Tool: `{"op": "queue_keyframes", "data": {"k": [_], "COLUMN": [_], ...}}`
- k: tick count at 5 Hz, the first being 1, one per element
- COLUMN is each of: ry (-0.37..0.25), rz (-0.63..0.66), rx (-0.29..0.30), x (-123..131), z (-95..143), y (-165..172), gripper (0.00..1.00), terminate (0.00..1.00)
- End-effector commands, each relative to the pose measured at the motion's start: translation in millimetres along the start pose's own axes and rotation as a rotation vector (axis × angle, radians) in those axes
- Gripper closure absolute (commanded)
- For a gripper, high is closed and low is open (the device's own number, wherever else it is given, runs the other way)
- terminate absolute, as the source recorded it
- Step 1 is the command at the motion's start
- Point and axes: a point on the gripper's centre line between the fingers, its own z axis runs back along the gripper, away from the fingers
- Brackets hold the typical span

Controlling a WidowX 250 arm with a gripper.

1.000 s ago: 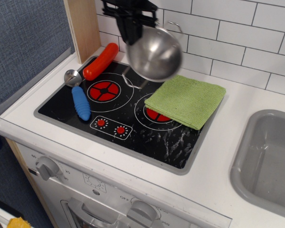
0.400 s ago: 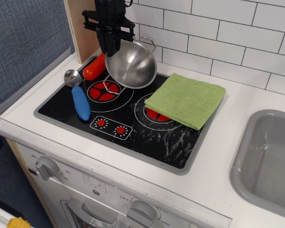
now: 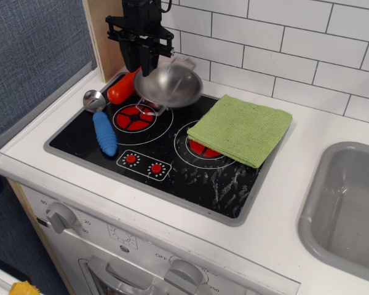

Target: Place the pot near the red object

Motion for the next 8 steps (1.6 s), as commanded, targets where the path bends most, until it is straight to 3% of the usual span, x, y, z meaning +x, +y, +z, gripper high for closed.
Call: {"op": "queue_keyframes", "data": {"k": [1,2,3,8], "ry": [-0.101,-0.113,-0.119,-0.119], "rz": [0.056,0.056,0.01,0.01], "rx": [0.092,0.095,0.05,0.05], "x": [-2.7,-6.0,-6.5,-6.5], "z": [37.1,41.4,40.4,40.4], "y": [18.9,20.2,20.4,20.4], "gripper": [0.0,0.0,0.0,0.0], "terminate": [0.0,0.0,0.0,0.0]}}
